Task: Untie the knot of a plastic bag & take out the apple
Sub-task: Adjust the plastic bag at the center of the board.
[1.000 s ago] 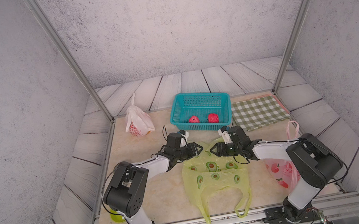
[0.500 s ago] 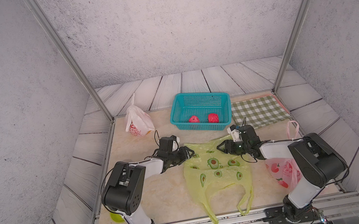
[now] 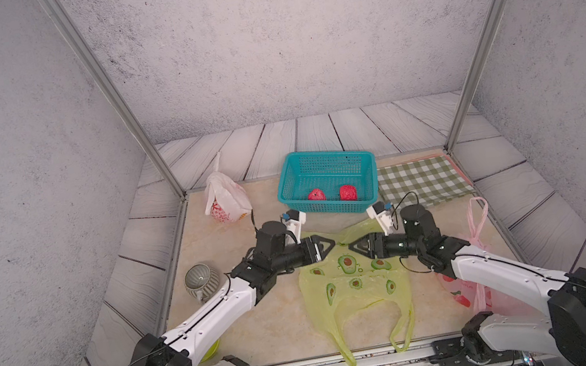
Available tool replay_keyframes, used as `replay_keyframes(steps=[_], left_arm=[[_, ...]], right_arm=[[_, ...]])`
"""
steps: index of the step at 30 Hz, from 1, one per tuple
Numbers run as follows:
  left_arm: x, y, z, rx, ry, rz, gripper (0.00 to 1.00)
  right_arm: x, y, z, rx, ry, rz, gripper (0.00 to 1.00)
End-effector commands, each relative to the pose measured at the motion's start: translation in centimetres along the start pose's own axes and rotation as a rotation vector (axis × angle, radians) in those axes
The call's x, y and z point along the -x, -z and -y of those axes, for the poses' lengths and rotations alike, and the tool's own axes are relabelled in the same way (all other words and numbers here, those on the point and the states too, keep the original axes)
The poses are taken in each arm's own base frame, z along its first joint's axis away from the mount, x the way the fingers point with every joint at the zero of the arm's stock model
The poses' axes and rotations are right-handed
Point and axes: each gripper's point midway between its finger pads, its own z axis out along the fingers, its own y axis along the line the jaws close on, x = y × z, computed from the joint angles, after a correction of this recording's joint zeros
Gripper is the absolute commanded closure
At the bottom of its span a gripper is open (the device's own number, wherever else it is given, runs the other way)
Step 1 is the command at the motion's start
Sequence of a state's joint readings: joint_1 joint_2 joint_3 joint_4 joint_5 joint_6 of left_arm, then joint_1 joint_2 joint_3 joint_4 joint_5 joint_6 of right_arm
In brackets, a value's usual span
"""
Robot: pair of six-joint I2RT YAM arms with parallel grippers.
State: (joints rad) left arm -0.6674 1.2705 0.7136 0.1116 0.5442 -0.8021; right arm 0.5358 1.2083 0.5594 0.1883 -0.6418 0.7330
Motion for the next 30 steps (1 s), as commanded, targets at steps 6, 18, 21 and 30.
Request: replay_keyframes(steps=[6,18,21,30], left_arm=[[-7.2,-3.5,-6.2,0.064,0.161,-0.108,0.45],[-7.9,0.1,-8.4,0.163,0.144,-0.077,0.41],[-5.7,2.0,-5.4,0.12,0.051,-0.005,0.33],[-4.3,6.3,-7.9,0.295,0.021,0.105,0.14]], right_arm=[[-8.2,-2.4,5.9,-0.048,-0.169,-0.139,0.4],[-8.1,-1.5,5.8,-0.103,-0.119,-0.161,0.32],[-5.9,0.4,3.5,-0.143,-0.039,-0.136,0.27],[-0.3,9.4,5.9,-0.681,0.131,0.039,0.01]])
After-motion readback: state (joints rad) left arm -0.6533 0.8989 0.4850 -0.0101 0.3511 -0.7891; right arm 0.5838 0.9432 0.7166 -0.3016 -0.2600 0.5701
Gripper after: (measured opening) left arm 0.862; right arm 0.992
